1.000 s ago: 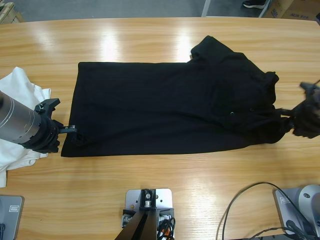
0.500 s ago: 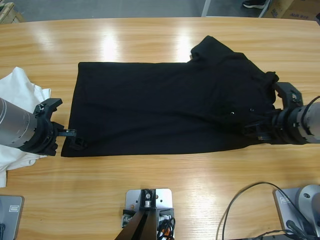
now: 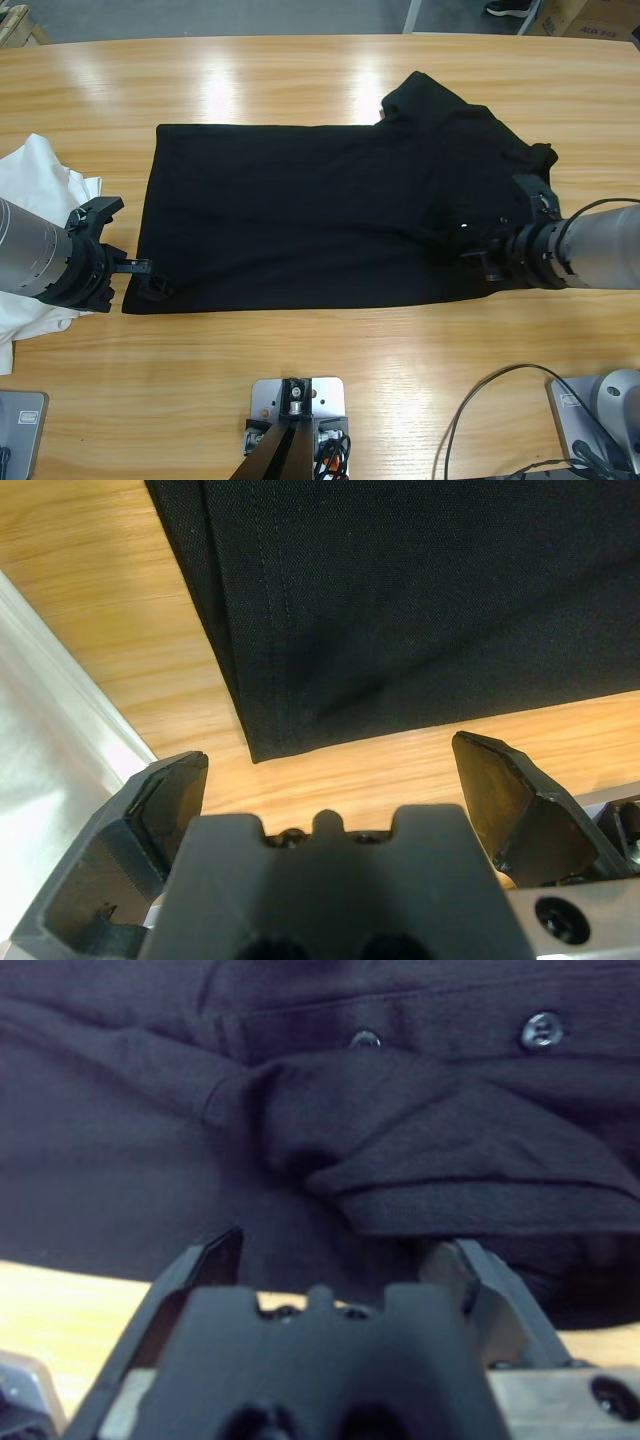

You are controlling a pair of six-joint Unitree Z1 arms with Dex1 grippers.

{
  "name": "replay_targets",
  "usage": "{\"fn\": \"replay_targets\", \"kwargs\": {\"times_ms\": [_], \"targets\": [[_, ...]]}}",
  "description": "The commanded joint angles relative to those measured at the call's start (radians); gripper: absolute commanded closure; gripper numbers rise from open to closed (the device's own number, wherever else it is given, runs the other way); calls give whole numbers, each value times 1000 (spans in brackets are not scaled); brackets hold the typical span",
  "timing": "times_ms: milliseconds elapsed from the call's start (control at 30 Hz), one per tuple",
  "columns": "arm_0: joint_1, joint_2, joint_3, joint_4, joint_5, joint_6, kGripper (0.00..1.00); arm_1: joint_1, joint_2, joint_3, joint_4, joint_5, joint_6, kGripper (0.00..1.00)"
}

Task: Fold clothes

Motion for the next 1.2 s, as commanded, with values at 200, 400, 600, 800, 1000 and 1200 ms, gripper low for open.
{"fn": "replay_targets", "kwargs": {"times_ms": [200,400,600,800,1000,1200], "targets": [[-33,22,36,-8,-4,-18,36,9,28,-45,34,2,-36,310],[-37,22,36,-10,-5,-27,36,9,47,-21,16,3,-6,312],[-37,26,34,-11,-3,-33,36,9,-83,-51,149,-59,2,312],[-37,22,31,-11,-3,-41,36,9,-40,-38,128,-49,14,312],[-37,21,30,-11,-2,-43,40,9,42,-10,-26,-3,-15,344],[-37,16,37,-10,-2,-47,40,9,55,-11,-33,3,-21,362]]}}
